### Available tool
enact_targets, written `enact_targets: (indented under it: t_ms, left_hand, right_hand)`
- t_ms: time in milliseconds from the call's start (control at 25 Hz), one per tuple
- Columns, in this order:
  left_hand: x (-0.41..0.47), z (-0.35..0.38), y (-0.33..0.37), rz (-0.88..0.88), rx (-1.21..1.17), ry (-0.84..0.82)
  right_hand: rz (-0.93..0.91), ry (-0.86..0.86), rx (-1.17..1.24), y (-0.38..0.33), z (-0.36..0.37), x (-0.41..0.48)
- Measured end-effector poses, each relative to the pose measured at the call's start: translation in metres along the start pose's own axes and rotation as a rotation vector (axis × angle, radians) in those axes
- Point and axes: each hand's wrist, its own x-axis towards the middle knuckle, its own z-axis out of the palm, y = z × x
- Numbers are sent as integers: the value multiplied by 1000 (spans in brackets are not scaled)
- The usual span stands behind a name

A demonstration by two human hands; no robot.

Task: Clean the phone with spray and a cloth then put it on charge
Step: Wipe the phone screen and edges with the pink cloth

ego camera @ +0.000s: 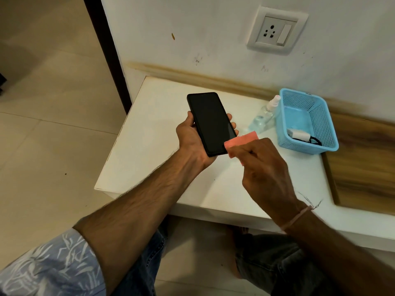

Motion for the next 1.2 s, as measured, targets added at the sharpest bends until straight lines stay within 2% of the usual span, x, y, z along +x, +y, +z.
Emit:
enact_targets:
  t_ms: [120, 240, 400, 520, 600, 800, 960, 1080, 1200]
  left_hand:
    - [1, 2, -5, -14, 1, 24]
    - [1, 1, -5, -8, -10, 27]
    - [2, 1, -3, 11, 11, 24]
    - [1, 3, -5, -2, 8, 21]
    - [1, 2, -6, 6, 28, 23]
    - [0, 2, -2, 19, 65, 17]
    - [-2, 3, -10, 6, 105, 24]
    - [-3, 7, -20, -17, 158, 44]
    - [-4, 7, -14, -12, 154, 40]
  right_hand:
    - [-12, 51, 75, -26, 11, -4]
    - [-80, -13, 115, -29, 9, -4]
    - [65, 31, -13, 2, -4, -5]
    - [12, 48, 27, -16, 3, -12]
    - [-2, -2, 42, -13, 1, -10]
    - [184, 35, 30, -4, -6, -5]
    - [149, -6, 53, -3, -10, 1]
    - [195, 58, 70, 12, -8, 35]
    - [152, 23, 54, 6, -4, 28]
